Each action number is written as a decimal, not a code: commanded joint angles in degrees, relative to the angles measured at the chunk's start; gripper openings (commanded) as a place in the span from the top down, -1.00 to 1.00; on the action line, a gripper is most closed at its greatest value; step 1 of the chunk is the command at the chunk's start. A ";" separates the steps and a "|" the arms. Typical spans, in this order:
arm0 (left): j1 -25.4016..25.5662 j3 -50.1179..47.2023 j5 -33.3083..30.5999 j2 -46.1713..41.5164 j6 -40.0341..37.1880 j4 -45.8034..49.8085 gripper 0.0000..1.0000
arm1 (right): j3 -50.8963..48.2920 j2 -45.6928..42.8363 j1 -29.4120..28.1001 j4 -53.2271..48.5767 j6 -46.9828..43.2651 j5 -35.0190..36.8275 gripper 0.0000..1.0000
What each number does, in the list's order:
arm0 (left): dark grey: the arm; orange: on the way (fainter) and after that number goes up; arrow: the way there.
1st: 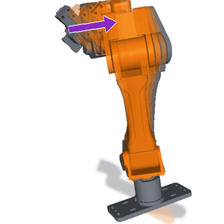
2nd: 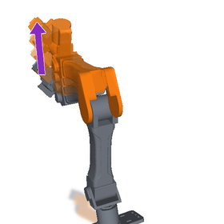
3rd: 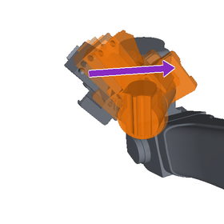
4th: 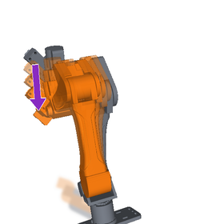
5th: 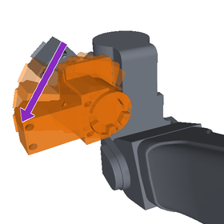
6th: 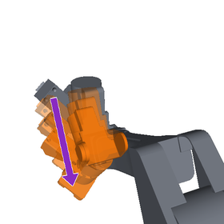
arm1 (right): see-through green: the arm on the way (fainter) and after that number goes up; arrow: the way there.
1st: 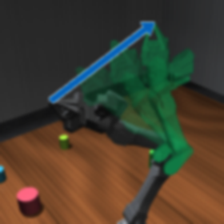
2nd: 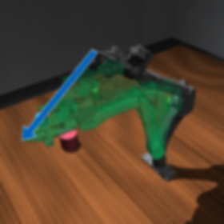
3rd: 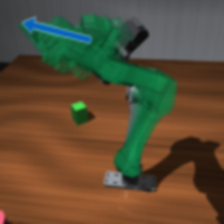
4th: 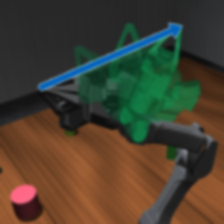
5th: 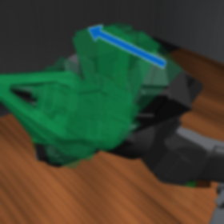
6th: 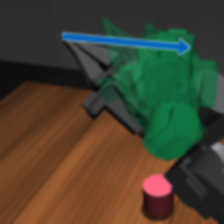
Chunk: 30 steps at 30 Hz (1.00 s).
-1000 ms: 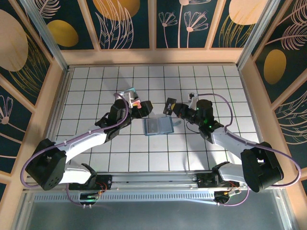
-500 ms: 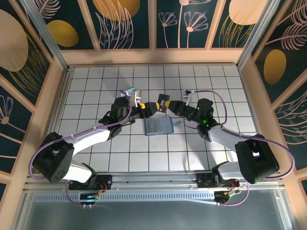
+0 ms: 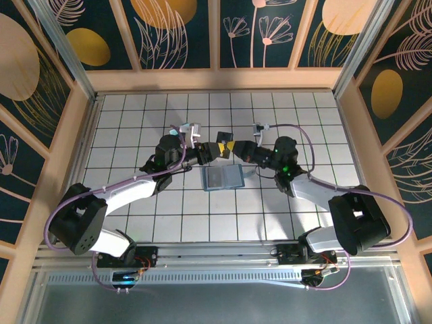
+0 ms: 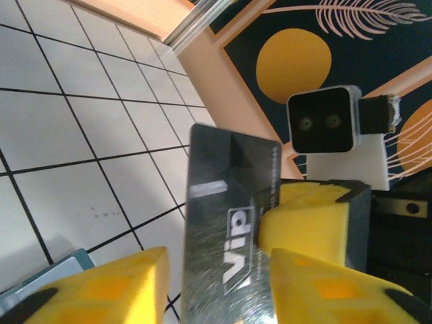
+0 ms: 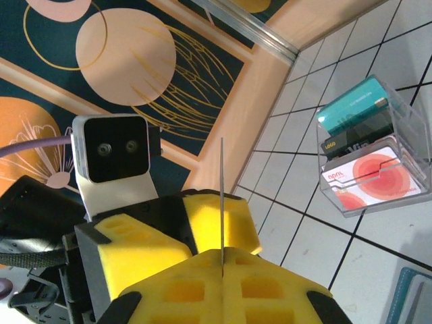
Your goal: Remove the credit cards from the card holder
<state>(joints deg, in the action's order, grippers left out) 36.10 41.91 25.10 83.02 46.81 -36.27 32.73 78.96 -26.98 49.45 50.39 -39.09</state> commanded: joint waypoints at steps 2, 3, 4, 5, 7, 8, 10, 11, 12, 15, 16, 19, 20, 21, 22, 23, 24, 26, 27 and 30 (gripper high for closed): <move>-0.19 1.25 0.93 -0.83 -1.19 -2.32 0.44 | 1.55 0.87 -0.68 3.61 0.85 -1.34 1.00; -0.24 1.42 0.58 -0.99 -1.63 -1.78 0.52 | 1.57 0.96 -0.66 3.59 0.88 -1.34 1.00; -0.25 1.41 0.27 -1.25 -2.03 -1.22 0.59 | 1.46 1.02 -0.66 3.58 0.85 -1.34 1.00; -0.24 1.57 -0.02 -1.43 -2.57 -0.38 0.68 | 1.38 0.91 -0.71 3.48 0.87 -1.34 1.00; -0.27 2.10 -0.61 -1.96 -4.20 1.51 0.83 | 1.24 0.76 -0.70 3.22 0.79 -1.12 1.00; -0.28 2.45 -1.11 -2.30 -5.34 2.96 0.92 | 1.20 0.60 -0.73 2.96 0.68 -0.95 1.00; -0.24 3.36 -2.67 -3.05 -7.89 6.24 1.00 | 1.13 0.23 -0.71 2.15 0.30 -0.52 0.98; -0.40 3.87 -3.69 -3.44 -9.60 8.14 1.00 | 1.19 -0.17 -0.71 1.25 -0.15 -0.10 0.87; -0.38 4.44 -4.93 -4.00 -11.49 10.21 1.00 | 1.37 -0.72 -0.70 -0.16 -0.75 0.50 0.78; -0.66 6.13 -9.43 -5.57 -17.59 16.05 1.00 | 2.19 -2.96 -0.75 -6.64 -3.69 3.22 0.53; -0.77 6.77 -11.12 -5.95 -20.01 18.10 1.00 | 2.50 -3.70 -0.70 -9.09 -4.76 4.53 0.48; -1.19 9.04 -16.73 -6.97 -28.95 24.91 1.00 | 3.29 -6.30 -0.70 -16.04 -7.88 8.42 0.35; -1.37 9.95 -18.56 -7.04 -32.18 27.01 1.00 | 3.47 -7.13 -0.71 -18.04 -8.86 9.47 0.32; -1.62 10.77 -20.28 -7.04 -35.37 28.91 1.00 | 3.87 -7.88 -0.71 -20.14 -9.75 10.86 0.29; -1.94 11.49 -21.33 -6.95 -37.97 30.35 1.00 | 4.16 -8.52 -0.70 -22.05 -10.42 12.07 0.27; -2.39 12.12 -21.90 -6.92 -41.05 31.62 1.00 | 4.51 -9.16 -0.71 -24.08 -11.33 13.54 0.26; -2.82 12.56 -22.34 -6.96 -43.84 32.49 1.00 | 4.82 -9.87 -0.70 -26.37 -11.90 15.12 0.24; -4.09 13.01 -22.54 -6.82 -48.19 33.08 1.00 | 4.97 -11.10 -0.71 -29.55 -12.61 17.95 0.19; -4.92 13.43 -22.16 -6.64 -50.06 33.40 1.00 | 4.93 -11.65 -0.71 -30.72 -12.76 19.37 0.16; -7.09 15.16 -19.57 -6.22 -56.29 34.47 1.00 | 4.80 -13.15 -0.72 -33.69 -13.12 22.75 0.09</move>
<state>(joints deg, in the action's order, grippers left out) 30.81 53.87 5.26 77.08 1.48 -5.08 36.27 67.79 -27.44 21.67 39.55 -22.33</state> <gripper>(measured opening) 0.043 0.448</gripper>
